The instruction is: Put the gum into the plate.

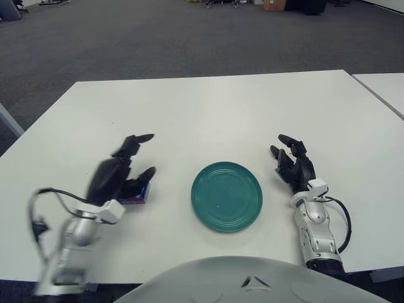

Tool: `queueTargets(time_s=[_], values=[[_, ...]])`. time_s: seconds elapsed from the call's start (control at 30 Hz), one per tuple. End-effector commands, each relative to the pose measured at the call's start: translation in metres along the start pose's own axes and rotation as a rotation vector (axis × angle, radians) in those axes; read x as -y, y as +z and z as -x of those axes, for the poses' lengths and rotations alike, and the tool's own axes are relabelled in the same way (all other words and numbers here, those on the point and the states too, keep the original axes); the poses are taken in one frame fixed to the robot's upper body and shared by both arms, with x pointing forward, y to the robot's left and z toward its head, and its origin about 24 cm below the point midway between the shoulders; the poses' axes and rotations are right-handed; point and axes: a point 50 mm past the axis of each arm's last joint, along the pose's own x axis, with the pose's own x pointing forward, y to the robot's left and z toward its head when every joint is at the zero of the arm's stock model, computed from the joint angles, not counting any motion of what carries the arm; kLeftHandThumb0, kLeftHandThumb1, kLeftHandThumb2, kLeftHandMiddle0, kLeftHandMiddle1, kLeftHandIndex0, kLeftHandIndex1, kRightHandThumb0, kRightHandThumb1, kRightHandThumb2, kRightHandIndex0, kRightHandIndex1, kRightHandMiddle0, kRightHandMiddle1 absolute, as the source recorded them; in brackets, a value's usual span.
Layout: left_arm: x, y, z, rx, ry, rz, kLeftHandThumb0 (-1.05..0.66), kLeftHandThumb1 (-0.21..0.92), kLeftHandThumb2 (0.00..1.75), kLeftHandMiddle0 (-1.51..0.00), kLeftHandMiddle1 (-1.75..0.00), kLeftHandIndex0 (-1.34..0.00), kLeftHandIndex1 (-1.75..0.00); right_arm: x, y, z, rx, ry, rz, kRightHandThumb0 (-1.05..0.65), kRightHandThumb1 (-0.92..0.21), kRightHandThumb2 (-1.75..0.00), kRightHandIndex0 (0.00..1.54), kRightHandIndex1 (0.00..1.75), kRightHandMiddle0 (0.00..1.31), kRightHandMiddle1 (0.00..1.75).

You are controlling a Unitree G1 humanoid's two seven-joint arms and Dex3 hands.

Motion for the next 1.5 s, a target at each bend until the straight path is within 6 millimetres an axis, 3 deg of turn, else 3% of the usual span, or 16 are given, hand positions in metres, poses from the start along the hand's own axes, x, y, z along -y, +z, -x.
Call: queueTargets(time_s=[0.0,0.17,0.63,0.93,1.07,1.17,1.47], values=[[-0.010,-0.009,-0.003,0.048,-0.073,-0.172,-1.03,0.92,0.52,-0.37,0.00,0.00,-0.91,0.006,-0.038,0.019,-0.222,-0.022,-0.011,-0.70,-0.92,-0.79,0.56,0.00,0.11,0.88],[-0.016,-0.020,-0.003,0.067,-0.207,-0.321,-1.04,0.92,0.48,-0.31,0.00,0.00,-0.95,0.009,-0.038,0.020,-0.224,-0.029,-0.009,-0.70,-0.92,-0.79,0.58,0.01,0.11,0.88],[-0.024,-0.024,0.000,0.068,-0.394,-0.352,-1.05,0.92,0.44,-0.24,0.00,0.00,-1.00,0.013,-0.037,0.022,-0.227,-0.036,-0.009,-0.68,-0.92,-0.78,0.57,0.01,0.12,0.88],[-0.024,-0.023,-0.002,0.054,-0.457,-0.313,-1.05,0.92,0.41,-0.19,0.00,0.00,-0.84,0.015,-0.037,0.024,-0.236,-0.032,-0.010,-0.69,-0.92,-0.78,0.57,0.01,0.13,0.88],[-0.020,-0.025,-0.002,0.038,-0.482,-0.286,-1.05,0.92,0.40,-0.15,0.00,0.00,-0.78,0.016,-0.038,0.025,-0.240,-0.035,-0.011,-0.68,-0.92,-0.78,0.58,0.01,0.13,0.88],[-0.004,-0.045,-0.004,-0.012,-0.505,-0.272,-1.05,0.92,0.41,-0.13,0.00,0.00,-0.73,0.016,-0.038,0.025,-0.239,-0.036,-0.016,-0.68,-0.92,-0.78,0.59,0.01,0.12,0.88],[0.007,-0.054,-0.003,-0.019,-0.498,-0.233,-1.05,0.92,0.44,-0.13,-0.01,0.00,-0.85,0.017,-0.039,0.026,-0.241,-0.037,-0.022,-0.68,-0.92,-0.78,0.57,0.00,0.12,0.89]])
